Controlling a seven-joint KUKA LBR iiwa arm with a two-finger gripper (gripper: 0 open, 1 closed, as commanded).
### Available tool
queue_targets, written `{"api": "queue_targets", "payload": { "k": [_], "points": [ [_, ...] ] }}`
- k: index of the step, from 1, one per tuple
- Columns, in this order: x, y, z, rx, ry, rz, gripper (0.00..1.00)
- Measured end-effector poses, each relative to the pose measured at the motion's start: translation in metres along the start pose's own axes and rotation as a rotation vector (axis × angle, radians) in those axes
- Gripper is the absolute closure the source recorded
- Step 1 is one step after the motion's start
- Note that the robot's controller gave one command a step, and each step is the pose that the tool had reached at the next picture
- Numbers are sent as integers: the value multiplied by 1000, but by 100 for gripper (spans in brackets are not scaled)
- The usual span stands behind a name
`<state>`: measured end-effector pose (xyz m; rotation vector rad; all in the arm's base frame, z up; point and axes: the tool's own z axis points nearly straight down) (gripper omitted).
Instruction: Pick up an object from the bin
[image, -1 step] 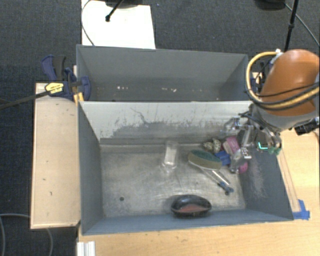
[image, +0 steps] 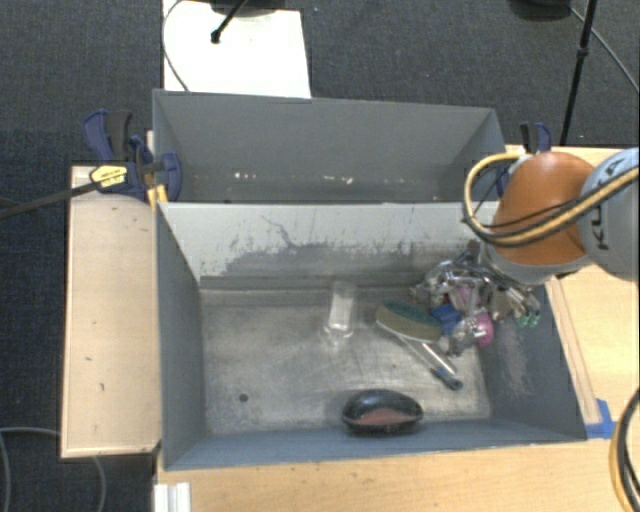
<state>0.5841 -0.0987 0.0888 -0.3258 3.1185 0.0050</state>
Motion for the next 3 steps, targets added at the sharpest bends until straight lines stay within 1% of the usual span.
{"api": "queue_targets", "payload": {
  "k": [1, 2, 3],
  "points": [
    [-3, -12, 9, -6, -16, 155, 0],
    [-5, -13, 7, -3, -25, 153, 100],
    [30, 8, -138, 6, -2, -240, 100]
  ]
}}
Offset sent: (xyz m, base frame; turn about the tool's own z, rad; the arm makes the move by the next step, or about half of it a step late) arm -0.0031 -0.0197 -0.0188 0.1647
